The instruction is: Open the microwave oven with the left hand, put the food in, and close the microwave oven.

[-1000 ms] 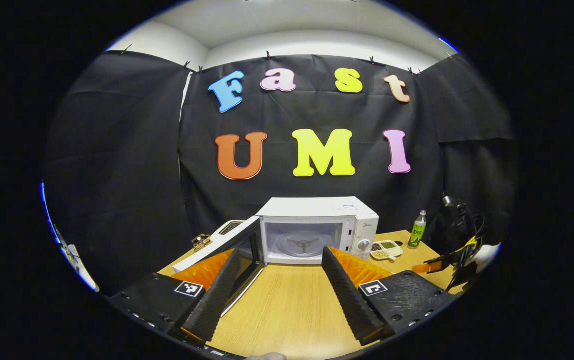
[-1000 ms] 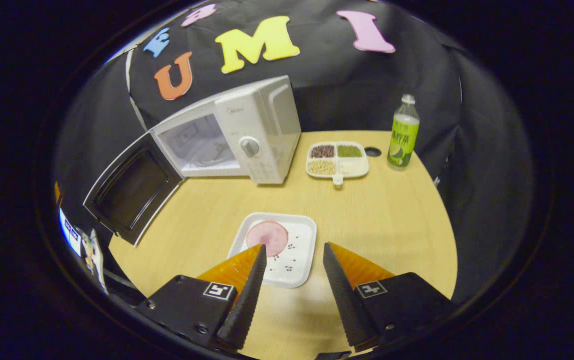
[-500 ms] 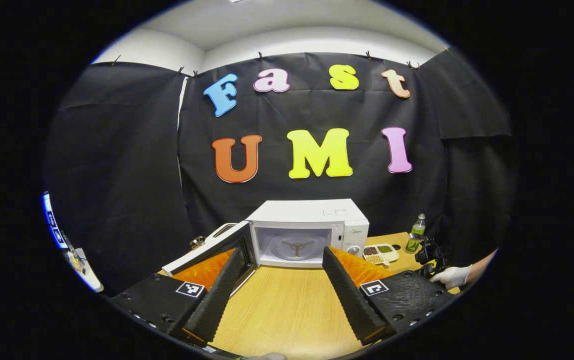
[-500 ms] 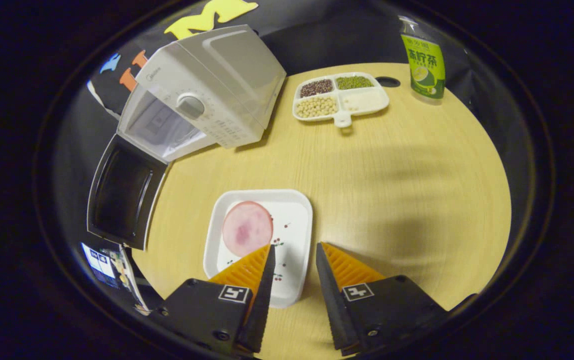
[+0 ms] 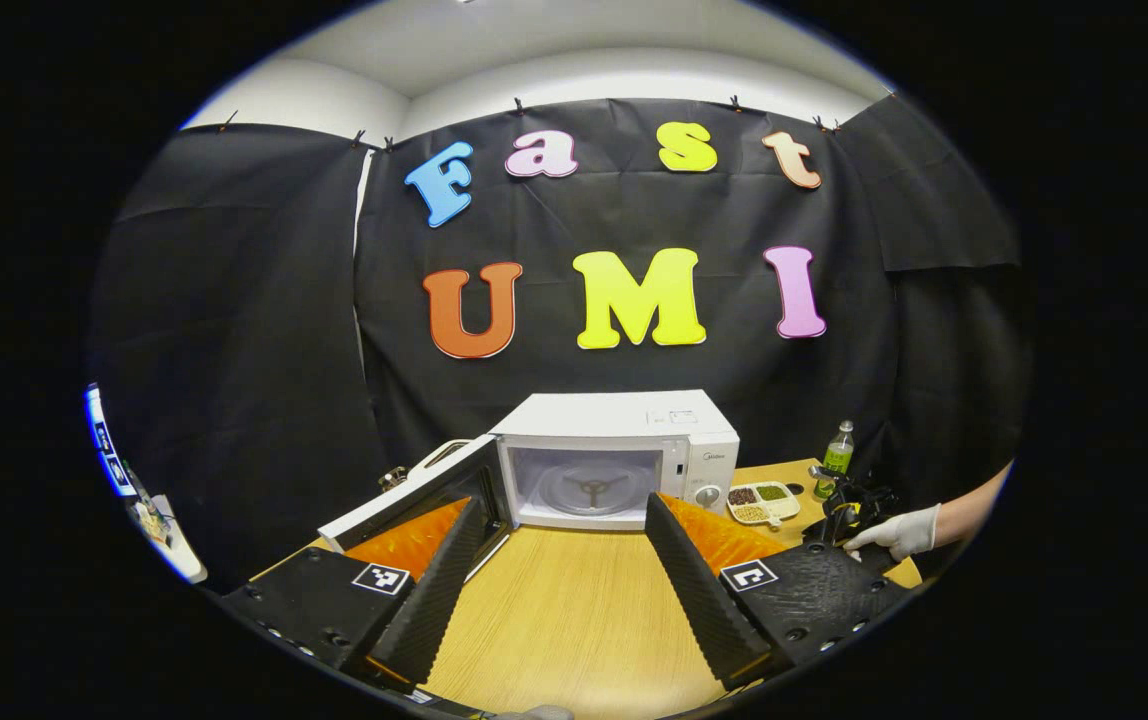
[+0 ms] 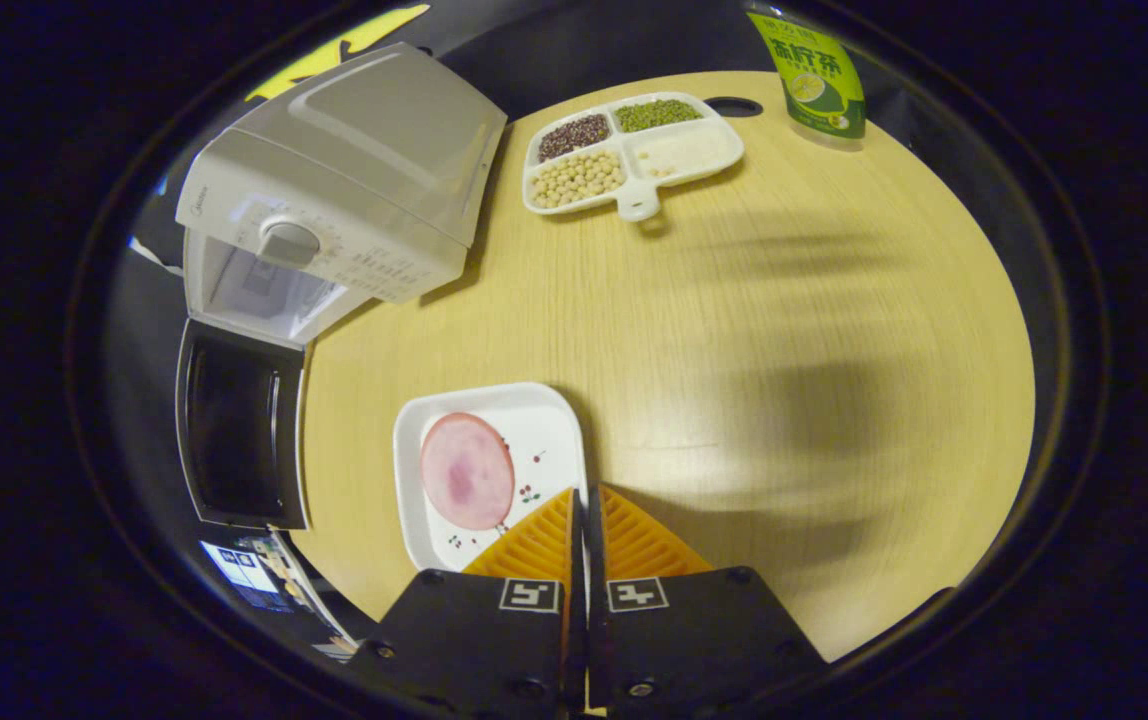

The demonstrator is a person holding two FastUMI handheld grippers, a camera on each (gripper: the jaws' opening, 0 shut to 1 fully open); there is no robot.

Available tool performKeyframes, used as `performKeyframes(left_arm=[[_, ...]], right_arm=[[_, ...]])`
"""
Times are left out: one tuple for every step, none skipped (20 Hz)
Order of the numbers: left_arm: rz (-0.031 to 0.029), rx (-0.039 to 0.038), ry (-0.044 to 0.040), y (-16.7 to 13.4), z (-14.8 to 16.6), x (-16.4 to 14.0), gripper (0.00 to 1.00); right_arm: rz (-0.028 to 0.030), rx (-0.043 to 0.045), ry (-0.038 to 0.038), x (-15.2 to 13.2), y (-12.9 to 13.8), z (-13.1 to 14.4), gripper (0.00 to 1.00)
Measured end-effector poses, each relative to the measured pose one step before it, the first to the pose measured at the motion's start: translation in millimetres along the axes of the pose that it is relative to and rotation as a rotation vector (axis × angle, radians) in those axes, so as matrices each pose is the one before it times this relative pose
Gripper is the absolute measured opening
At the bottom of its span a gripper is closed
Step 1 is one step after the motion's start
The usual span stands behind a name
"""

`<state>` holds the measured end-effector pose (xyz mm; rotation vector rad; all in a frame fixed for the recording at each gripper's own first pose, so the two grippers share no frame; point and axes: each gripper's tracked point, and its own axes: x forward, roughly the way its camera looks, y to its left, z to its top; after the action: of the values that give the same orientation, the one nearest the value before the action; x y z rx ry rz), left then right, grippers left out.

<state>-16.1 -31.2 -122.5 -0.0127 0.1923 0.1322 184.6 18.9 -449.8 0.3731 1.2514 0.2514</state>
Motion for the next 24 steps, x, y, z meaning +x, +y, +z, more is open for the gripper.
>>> performKeyframes(left_arm=[[-0.01469, -0.00580, -0.00169, 0.20, -1.93, 4.21, 0.97], [-0.01690, -0.00513, -0.00391, 0.17, -0.66, 3.30, 0.97], [-0.01661, -0.00321, -0.00371, 1.93, -0.54, 3.48, 0.97], [-0.01589, -0.00185, -0.00599, 3.67, -0.09, 4.03, 0.97], [-0.01334, -0.00278, -0.00370, 5.18, -0.45, 4.34, 0.97], [-0.01056, -0.00365, 0.00261, 5.85, -1.67, 3.80, 0.97], [-0.00625, -0.00175, -0.00551, 7.98, -0.26, 1.83, 0.97], [-0.00285, -0.00004, -0.00611, 9.33, 0.68, 1.97, 0.97], [-0.00257, -0.00156, -0.00128, 8.15, -1.21, 1.93, 0.97], [-0.00620, -0.00155, -0.00147, 7.42, -1.31, 1.02, 0.97], [-0.00878, -0.00053, 0.00239, 6.10, -1.08, 0.17, 0.97], [-0.00745, 0.00193, 0.00648, 6.54, -3.17, 0.83, 0.97], [-0.00727, 0.00169, 0.00996, 7.69, -3.72, 0.30, 0.97], [-0.00678, 0.00100, 0.00424, 6.58, -1.05, -0.54, 0.97], [-0.00818, 0.00121, 0.00478, 6.11, -0.98, 1.41, 0.97], [-0.00727, 0.00296, 0.00589, 5.71, -1.32, 0.51, 0.97], [-0.00595, 0.00395, 0.00722, 5.94, -1.94, -0.45, 0.97], [-0.00575, 0.00269, 0.00538, 5.85, -0.63, 0.10, 0.97], [-0.00660, 0.00474, 0.00568, 4.31, -0.45, 0.20, 0.97], [-0.00608, 0.00877, 0.00837, 5.06, -1.51, 0.57, 0.97], [-0.00039, 0.01322, 0.00957, 5.45, -2.18, 0.13, 0.97], [-0.00081, 0.01261, 0.00621, 5.33, -1.61, 0.64, 0.97], [-0.00257, 0.00947, 0.00136, 3.60, 0.37, 2.08, 0.97], [-0.00227, 0.00355, 0.00048, 2.69, 1.03, 1.23, 0.97]], right_arm=[[0.00176, -0.02151, 0.00385, 0.79, -0.51, 0.24, 0.04], [0.00326, -0.01816, 0.00660, -0.38, -0.80, 0.63, 0.04], [0.00133, 0.01020, 0.00016, 0.17, 1.06, -0.45, 0.04], [0.00273, 0.01062, -0.00100, -0.35, 0.06, -0.10, 0.04], [0.00215, 0.01376, 0.00031, -0.37, -0.22, -0.47, 0.04], [-0.00496, 0.02922, 0.00326, -0.95, 0.59, -3.34, 0.04], [0.00580, 0.02778, -0.00644, 0.27, 3.55, -2.78, 0.04], [0.01677, 0.01870, -0.01613, -1.03, 5.25, -0.89, 0.03], [0.00933, 0.01607, -0.02135, -4.08, 5.20, -2.04, 0.04], [0.00625, 0.01536, -0.03070, -6.44, 7.97, 0.20, 0.00], [0.00722, 0.00527, -0.02214, -4.89, 6.88, -0.63, 0.00], [0.00505, 0.00415, -0.03140, -3.42, 8.19, 1.91, 0.04], [0.00241, 0.00029, -0.02884, -3.56, 9.12, 1.92, 0.04], [0.01290, 0.00633, -0.03044, -3.82, 10.95, 1.77, 0.04], [0.01396, 0.01346, -0.03449, -1.85, 13.90, 0.79, 0.04], [0.01188, 0.01584, -0.03345, 0.31, 11.44, 2.42, 0.04], [0.01406, 0.02209, -0.02855, 0.24, 13.60, -0.41, 0.04], [0.01692, 0.02627, -0.02459, 2.92, 14.85, -1.17, 0.04], [0.02245, 0.03176, -0.02296, 4.06, 15.60, -1.83, 0.03], [0.02672, 0.03702, -0.01884, 5.35, 16.15, -3.98, 0.03], [0.02237, 0.03973, -0.02204, 6.20, 15.07, -4.02, 0.00], [0.01565, 0.04003, -0.02793, 9.23, 12.06, -3.66, 0.03], [0.00939, 0.03859, -0.03840, 9.53, 11.19, -3.85, 0.03], [-0.00039, 0.02679, -0.03953, 8.55, 10.22, -4.16, 0.04]])
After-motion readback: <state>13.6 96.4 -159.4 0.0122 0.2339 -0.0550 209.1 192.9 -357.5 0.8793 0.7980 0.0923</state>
